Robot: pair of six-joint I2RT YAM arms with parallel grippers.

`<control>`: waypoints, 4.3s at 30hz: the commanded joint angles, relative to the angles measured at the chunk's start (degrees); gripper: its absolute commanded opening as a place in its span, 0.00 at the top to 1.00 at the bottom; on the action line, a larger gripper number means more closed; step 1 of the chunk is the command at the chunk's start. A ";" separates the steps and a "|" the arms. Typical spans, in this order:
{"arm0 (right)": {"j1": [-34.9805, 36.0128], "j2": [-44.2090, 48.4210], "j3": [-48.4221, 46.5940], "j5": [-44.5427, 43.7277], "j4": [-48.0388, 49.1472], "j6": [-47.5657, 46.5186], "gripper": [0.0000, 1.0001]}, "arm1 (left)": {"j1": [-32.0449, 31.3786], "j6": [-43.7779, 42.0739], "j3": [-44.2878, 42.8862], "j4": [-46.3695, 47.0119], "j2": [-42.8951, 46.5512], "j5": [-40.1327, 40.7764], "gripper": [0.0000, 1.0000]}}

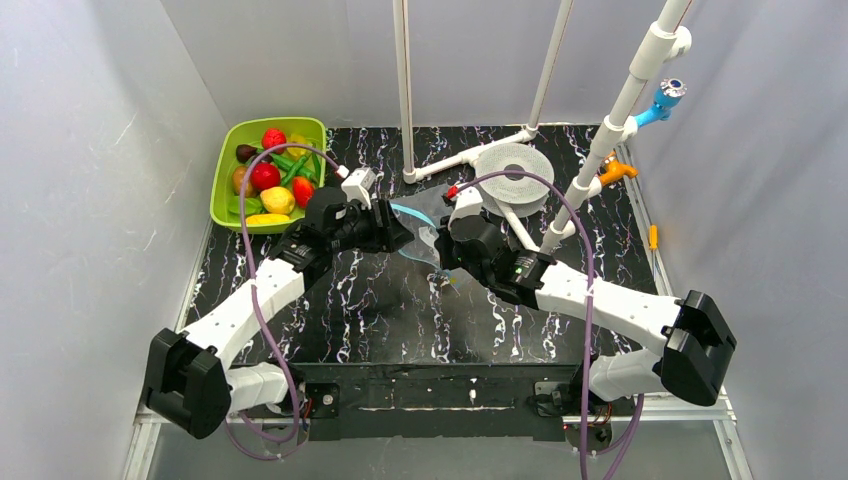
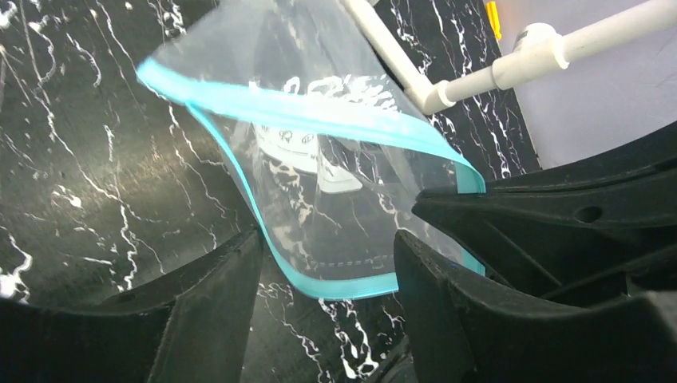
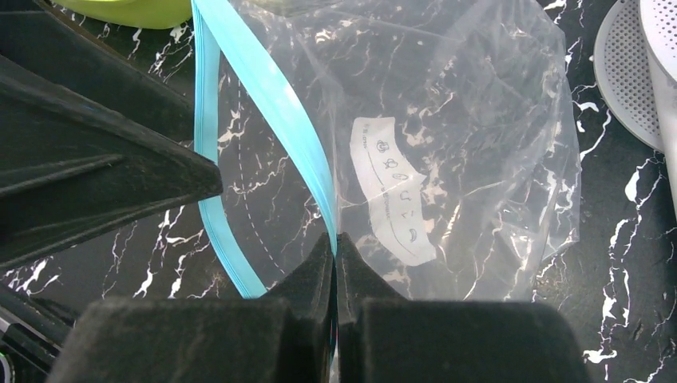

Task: Place the food in the zip-top bag and seal the zipper
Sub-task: Open the zipper of the food storage bag, then pick up the fake fruit from the bin.

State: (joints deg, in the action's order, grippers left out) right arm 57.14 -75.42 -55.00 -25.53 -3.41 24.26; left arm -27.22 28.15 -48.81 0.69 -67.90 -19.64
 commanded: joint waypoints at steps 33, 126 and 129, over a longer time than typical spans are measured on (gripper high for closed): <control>2.45 0.37 -7.10 -6.78 -3.20 -7.60 0.66 | -0.37 -4.51 -4.38 -5.01 -1.84 -6.00 1.00; 9.69 5.93 8.24 -11.50 11.16 -19.14 0.99 | 34.13 1.34 -38.41 -19.99 -44.85 38.04 0.65; 9.68 6.15 8.40 -11.54 11.36 -18.99 0.99 | 34.15 0.23 -37.80 -20.93 -41.10 35.38 0.76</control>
State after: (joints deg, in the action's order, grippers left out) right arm 66.52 -69.63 -46.86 -35.81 4.48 5.72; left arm 6.30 29.55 -87.31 -18.14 -115.34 18.14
